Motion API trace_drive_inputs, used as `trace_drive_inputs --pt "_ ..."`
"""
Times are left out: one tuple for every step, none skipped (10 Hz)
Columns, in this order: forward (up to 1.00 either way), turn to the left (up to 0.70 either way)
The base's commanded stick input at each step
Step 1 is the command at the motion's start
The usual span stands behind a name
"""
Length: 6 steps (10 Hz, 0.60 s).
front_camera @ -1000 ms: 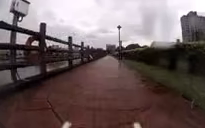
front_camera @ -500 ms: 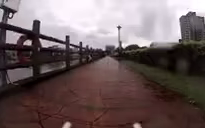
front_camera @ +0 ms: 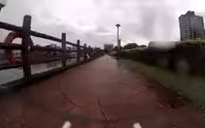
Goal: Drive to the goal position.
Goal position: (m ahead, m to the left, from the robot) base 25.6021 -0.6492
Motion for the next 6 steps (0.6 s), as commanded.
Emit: trace_drive_inputs --pt "0.50 0.00" --pt "0.50 0.00" --pt "0.50 0.00" --pt "0.50 0.00" --pt "0.50 0.00" --pt "0.50 0.00"
